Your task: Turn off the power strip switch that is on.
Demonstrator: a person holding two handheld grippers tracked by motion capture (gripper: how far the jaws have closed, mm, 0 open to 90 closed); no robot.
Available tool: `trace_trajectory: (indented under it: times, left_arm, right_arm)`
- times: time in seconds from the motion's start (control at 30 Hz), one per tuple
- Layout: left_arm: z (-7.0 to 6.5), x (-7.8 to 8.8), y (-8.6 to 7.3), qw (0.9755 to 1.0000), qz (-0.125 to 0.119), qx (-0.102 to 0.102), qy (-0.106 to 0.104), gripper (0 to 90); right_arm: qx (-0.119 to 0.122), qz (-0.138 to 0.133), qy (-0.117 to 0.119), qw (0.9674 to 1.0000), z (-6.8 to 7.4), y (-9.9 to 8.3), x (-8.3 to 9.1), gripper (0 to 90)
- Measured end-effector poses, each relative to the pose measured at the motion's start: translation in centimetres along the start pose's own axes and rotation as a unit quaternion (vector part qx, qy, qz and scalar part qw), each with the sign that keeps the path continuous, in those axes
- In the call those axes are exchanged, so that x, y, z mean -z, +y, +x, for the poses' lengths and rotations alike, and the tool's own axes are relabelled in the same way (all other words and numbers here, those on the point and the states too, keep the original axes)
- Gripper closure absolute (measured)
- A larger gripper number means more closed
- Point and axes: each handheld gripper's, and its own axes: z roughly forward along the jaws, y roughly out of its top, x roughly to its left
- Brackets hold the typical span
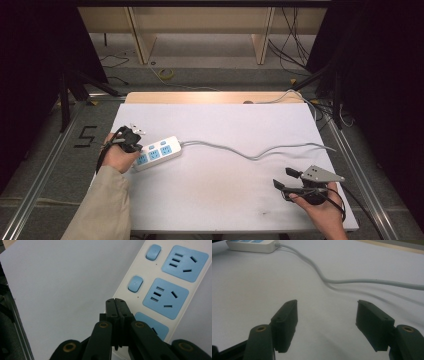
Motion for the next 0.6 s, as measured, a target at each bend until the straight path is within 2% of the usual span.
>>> trace_trajectory:
  times: [0.33,0.6]
  left_arm:
    - [-0.10,-0.52,0.10,1.0000,0.008,-0.005,0.001,89.7]
    - [0.04,-0.66,-0.02,1.0000,0.001,-0.003,0.001,89.7]
  right_arm:
    - [-0.002,0.001,0.000,1.0000,-0.01,-0.02,0.01,34.6]
    - [-0.002,0.001,0.000,1.0000,0.00,-0.02,0.00,34.6]
